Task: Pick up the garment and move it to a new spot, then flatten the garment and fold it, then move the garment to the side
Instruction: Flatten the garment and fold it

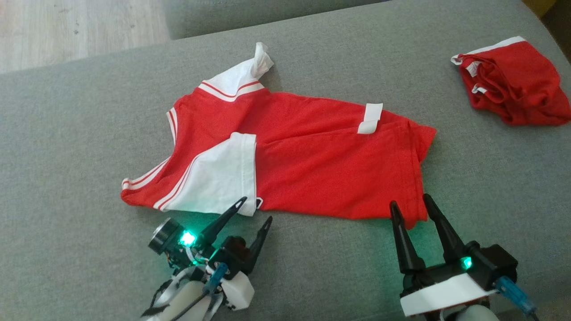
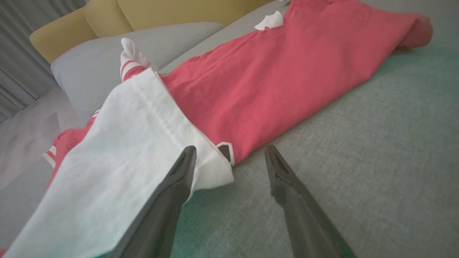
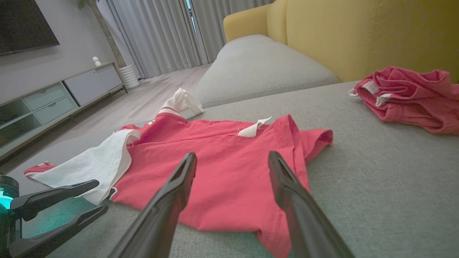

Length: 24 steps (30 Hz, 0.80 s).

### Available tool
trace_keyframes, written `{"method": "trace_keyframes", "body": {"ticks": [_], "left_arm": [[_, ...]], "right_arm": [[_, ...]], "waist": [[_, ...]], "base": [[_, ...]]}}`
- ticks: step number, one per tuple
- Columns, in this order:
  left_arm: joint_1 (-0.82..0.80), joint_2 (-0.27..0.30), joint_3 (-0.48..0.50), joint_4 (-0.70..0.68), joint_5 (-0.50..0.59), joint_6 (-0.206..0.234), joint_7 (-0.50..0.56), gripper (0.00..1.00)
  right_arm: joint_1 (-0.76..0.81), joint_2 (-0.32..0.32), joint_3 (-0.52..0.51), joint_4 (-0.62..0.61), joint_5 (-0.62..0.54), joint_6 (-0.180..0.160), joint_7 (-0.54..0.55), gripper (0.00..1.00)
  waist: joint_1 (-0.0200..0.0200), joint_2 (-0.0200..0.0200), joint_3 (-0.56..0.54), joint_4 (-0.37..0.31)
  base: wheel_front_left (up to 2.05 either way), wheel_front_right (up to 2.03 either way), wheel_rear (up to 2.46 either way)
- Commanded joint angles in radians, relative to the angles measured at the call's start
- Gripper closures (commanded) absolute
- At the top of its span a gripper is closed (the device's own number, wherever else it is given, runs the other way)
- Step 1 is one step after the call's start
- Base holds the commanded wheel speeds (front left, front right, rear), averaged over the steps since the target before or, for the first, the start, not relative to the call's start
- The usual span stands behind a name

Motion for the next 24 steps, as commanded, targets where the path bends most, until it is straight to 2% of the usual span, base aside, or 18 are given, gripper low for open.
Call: {"method": "trace_keyframes", "body": {"ticks": [1,9,10,11,12,14,15,20,24], "left_arm": [[-0.040,0.022,0.026,-0.001,0.007,0.017,-0.005,0.00],[-0.080,0.018,0.018,0.071,-0.013,0.017,-0.005,0.00],[-0.080,0.018,0.017,0.074,-0.016,0.017,-0.005,0.20],[-0.080,0.018,0.017,0.074,-0.016,0.017,-0.005,0.20],[-0.080,0.019,0.015,0.075,-0.019,0.016,-0.005,0.45],[-0.079,0.020,0.011,0.076,-0.025,0.016,-0.005,0.75],[-0.078,0.021,0.009,0.075,-0.028,0.015,-0.005,1.00],[-0.049,0.030,0.022,0.029,-0.064,0.023,-0.005,1.00],[0.005,0.055,0.066,-0.095,-0.116,0.040,-0.005,1.00]], "right_arm": [[-0.030,-0.005,0.025,-0.027,0.006,-0.001,-0.004,0.00],[-0.039,-0.005,0.024,-0.025,0.008,-0.001,-0.004,0.00],[-0.039,-0.005,0.023,-0.025,0.008,-0.001,-0.004,0.00],[-0.039,-0.005,0.023,-0.025,0.008,-0.001,-0.004,0.00],[-0.038,-0.005,0.023,-0.025,0.008,-0.001,-0.004,0.00],[-0.038,-0.005,0.024,-0.024,0.009,-0.001,-0.004,0.00],[-0.038,-0.005,0.025,-0.024,0.010,-0.001,-0.004,0.00],[-0.031,-0.005,0.027,-0.020,0.011,-0.001,-0.004,0.00],[-0.022,-0.005,0.017,-0.021,0.012,-0.001,-0.004,0.00]], "waist": [[0.0000,0.0000,0.005,0.000],[0.0000,0.0000,0.012,-0.001],[0.0000,0.0000,0.011,-0.001],[0.0000,0.0000,0.011,-0.001],[0.0000,0.0000,0.010,-0.001],[0.0000,0.0000,0.008,-0.003],[0.0000,0.0000,0.007,-0.003],[0.0000,0.0000,-0.010,-0.005],[0.0000,0.0000,-0.025,-0.001]], "base": [[0.00,0.00,0.00],[0.00,0.00,0.00],[0.00,0.00,0.00],[0.00,0.00,0.00],[0.00,0.00,0.00],[0.00,0.00,0.00],[0.00,0.00,0.00],[0.00,0.00,0.00],[0.00,0.00,0.00]]}}
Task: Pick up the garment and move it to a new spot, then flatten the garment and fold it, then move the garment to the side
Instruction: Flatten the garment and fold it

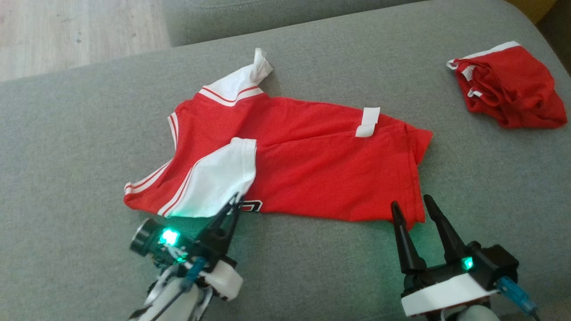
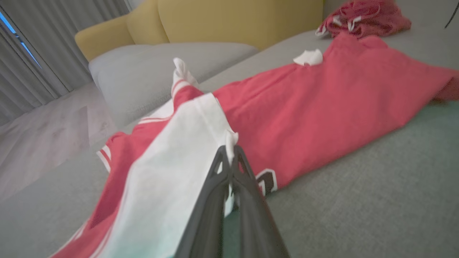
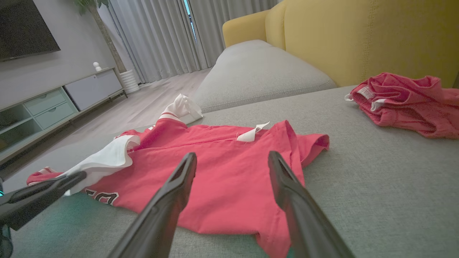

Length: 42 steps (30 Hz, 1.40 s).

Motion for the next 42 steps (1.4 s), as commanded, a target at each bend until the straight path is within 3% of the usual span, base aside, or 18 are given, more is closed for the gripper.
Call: {"method": "trace_keyframes", "body": {"ticks": [1,7,10,17,25,30,37,40,42], "left_arm": [[-0.007,0.030,0.047,-0.046,-0.010,0.011,-0.005,1.00],[0.066,0.118,0.147,-0.280,-0.049,0.060,-0.005,1.00],[0.074,0.163,0.182,-0.350,-0.054,0.059,-0.005,1.00],[0.039,0.219,0.221,-0.396,-0.054,0.047,-0.005,1.00],[0.001,0.217,0.212,-0.390,-0.048,0.036,-0.005,1.00],[-0.005,0.212,0.208,-0.385,-0.049,0.034,-0.005,1.00],[-0.012,0.209,0.205,-0.381,-0.048,0.030,-0.005,1.00],[-0.016,0.209,0.204,-0.378,-0.047,0.029,-0.005,1.00],[-0.018,0.210,0.205,-0.377,-0.047,0.028,-0.005,1.00]], "right_arm": [[-0.019,-0.005,0.017,-0.028,0.005,-0.001,-0.004,0.00],[-0.033,-0.004,-0.020,-0.015,0.010,-0.001,-0.004,0.00],[-0.079,-0.014,-0.028,0.016,0.009,-0.001,-0.004,0.00],[-0.300,-0.076,-0.062,0.238,0.024,-0.001,0.043,0.00],[-0.504,-0.131,-0.027,0.409,0.158,-0.001,0.297,0.00],[-0.538,-0.142,0.005,0.438,0.229,-0.001,0.356,0.00],[-0.552,-0.154,0.024,0.459,0.259,-0.001,0.338,0.01],[-0.558,-0.157,0.024,0.479,0.259,-0.001,0.321,0.19],[-0.563,-0.158,0.022,0.494,0.261,-0.001,0.315,0.48]], "waist": [[0.0000,0.0000,-0.004,0.003],[0.0000,0.0000,-0.007,0.028],[0.0000,0.0000,0.006,0.038],[0.0000,0.0000,0.043,0.054],[0.0000,0.0000,0.065,0.079],[0.0000,0.0000,0.066,0.094],[0.0000,0.0000,0.069,0.110],[0.0000,0.0000,0.069,0.115],[0.0000,0.0000,0.070,0.116]], "base": [[0.00,0.00,0.00],[0.00,0.00,0.00],[0.00,0.00,0.00],[0.00,0.00,0.00],[0.00,0.00,0.00],[0.00,0.00,0.00],[0.00,0.00,0.00],[0.00,0.00,0.00],[0.00,0.00,0.00]]}}
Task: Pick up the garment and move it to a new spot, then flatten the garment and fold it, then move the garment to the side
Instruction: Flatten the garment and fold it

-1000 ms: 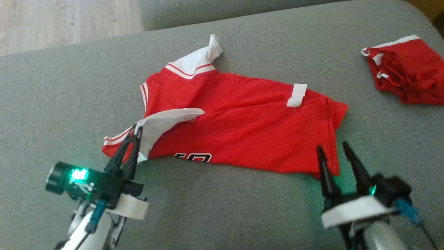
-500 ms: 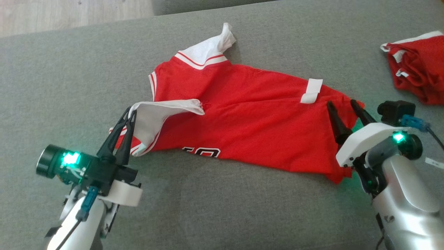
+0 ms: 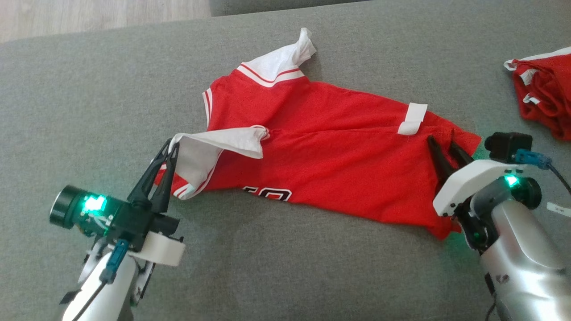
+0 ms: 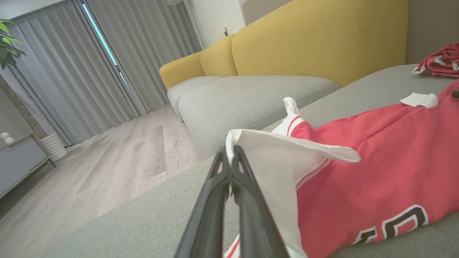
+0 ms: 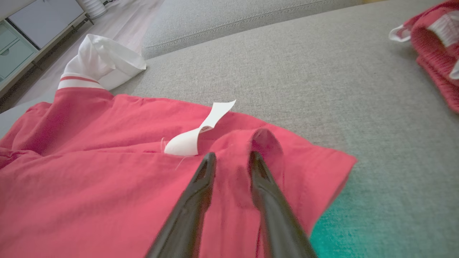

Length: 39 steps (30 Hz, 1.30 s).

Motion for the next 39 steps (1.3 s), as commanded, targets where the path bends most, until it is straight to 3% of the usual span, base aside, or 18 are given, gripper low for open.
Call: {"method": "trace_keyframes", "body": {"ticks": [1,3,4,10,16,22,28,33,39], "left_arm": [[-0.055,0.023,0.042,-0.025,0.008,0.003,-0.005,1.00],[-0.056,0.024,0.044,-0.025,0.008,0.003,-0.005,1.00],[-0.056,0.025,0.044,-0.025,0.008,0.003,-0.005,1.00],[-0.072,0.032,0.054,-0.044,0.014,0.009,-0.005,1.00],[-0.106,0.029,0.113,-0.150,-0.022,0.013,-0.005,1.00],[-0.202,0.064,0.202,-0.292,-0.066,-0.024,-0.005,1.00],[-0.376,0.118,0.228,-0.338,-0.080,-0.083,0.020,1.00],[-0.590,0.133,0.227,-0.297,-0.105,-0.135,0.054,1.00],[-0.812,0.115,0.211,-0.100,-0.136,-0.164,0.069,1.00]], "right_arm": [[-0.044,-0.007,0.013,-0.023,0.007,-0.001,-0.015,0.61],[-0.050,-0.010,0.014,-0.012,0.008,-0.001,-0.025,0.97],[-0.053,-0.012,0.014,-0.009,0.009,-0.001,-0.034,1.00],[-0.066,-0.032,0.029,-0.022,0.039,-0.001,-0.100,1.00],[-0.053,-0.095,0.023,-0.132,0.086,-0.001,-0.177,1.00],[-0.015,-0.201,-0.032,-0.382,0.145,-0.001,-0.169,1.00],[-0.021,-0.267,-0.117,-0.632,0.131,-0.001,-0.072,1.00],[-0.124,-0.299,-0.139,-0.736,0.112,-0.001,0.026,1.00],[-0.314,-0.318,-0.059,-0.654,0.150,-0.001,0.046,1.00]], "waist": [[0.0000,0.0000,0.001,0.000],[0.0000,0.0000,0.002,0.001],[0.0000,0.0000,0.003,0.001],[0.0000,0.0000,0.001,0.004],[0.0000,0.0000,-0.030,0.014],[0.0000,0.0000,-0.097,0.012],[0.0000,0.0000,-0.141,-0.002],[0.0000,0.0000,-0.127,-0.013],[0.0000,0.0000,-0.064,-0.012]], "base": [[0.00,0.00,0.00],[0.00,0.00,0.00],[0.00,0.00,0.00],[0.00,0.00,0.00],[0.00,0.00,0.00],[0.00,0.00,0.00],[0.00,0.00,0.00],[0.00,0.00,0.00],[0.00,0.00,0.00]]}}
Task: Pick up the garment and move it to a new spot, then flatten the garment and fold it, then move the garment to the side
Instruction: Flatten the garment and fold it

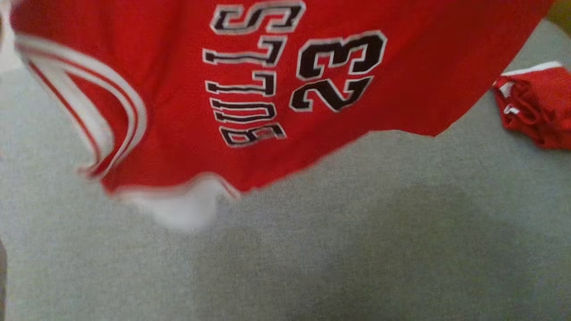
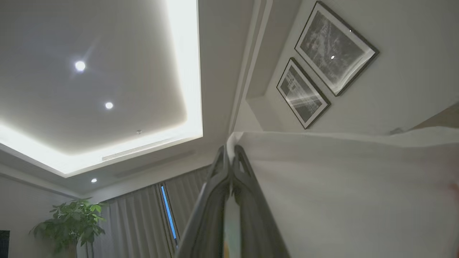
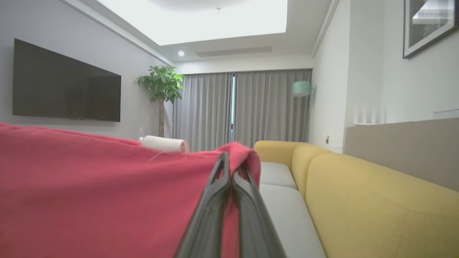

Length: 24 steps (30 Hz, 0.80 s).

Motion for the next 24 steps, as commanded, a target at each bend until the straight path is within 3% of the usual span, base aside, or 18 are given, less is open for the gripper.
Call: {"method": "trace_keyframes", "body": {"ticks": [1,5,7,13,18,24], "left_arm": [[-0.077,0.037,0.020,0.027,0.006,-0.006,0.012,1.00],[-0.245,0.030,-0.025,0.243,0.034,-0.019,0.003,1.00],[-0.320,-0.006,-0.008,0.358,-0.015,-0.023,0.007,1.00],[-0.517,-0.028,0.005,0.560,-0.018,-0.015,-0.046,1.00],[-0.612,-0.045,0.034,0.538,-0.013,-0.010,-0.064,1.00],[-0.519,-0.033,0.009,0.417,0.003,-0.032,-0.064,1.00]], "right_arm": [[-0.058,-0.028,0.028,0.003,0.016,-0.001,0.004,1.00],[-0.228,-0.033,0.139,0.134,0.035,-0.001,-0.025,1.00],[-0.308,-0.033,0.203,0.201,0.036,-0.001,-0.054,1.00],[-0.517,-0.032,0.345,0.381,0.006,-0.001,-0.227,1.00],[-0.647,-0.032,0.386,0.502,-0.016,-0.001,-0.345,1.00],[-0.660,-0.053,0.435,0.565,0.002,-0.001,-0.371,1.00]], "waist": [[0.0000,0.0000,0.045,0.006],[0.0000,0.0000,0.134,0.011],[0.0000,0.0000,0.181,0.016],[0.0000,0.0000,0.285,0.025],[0.0000,0.0000,0.329,0.040],[0.0000,0.0000,0.368,0.070]], "base": [[0.00,0.00,0.00],[0.00,0.00,0.00],[0.00,0.00,0.00],[0.00,0.00,0.00],[0.00,0.00,0.00],[0.00,0.00,0.00]]}}
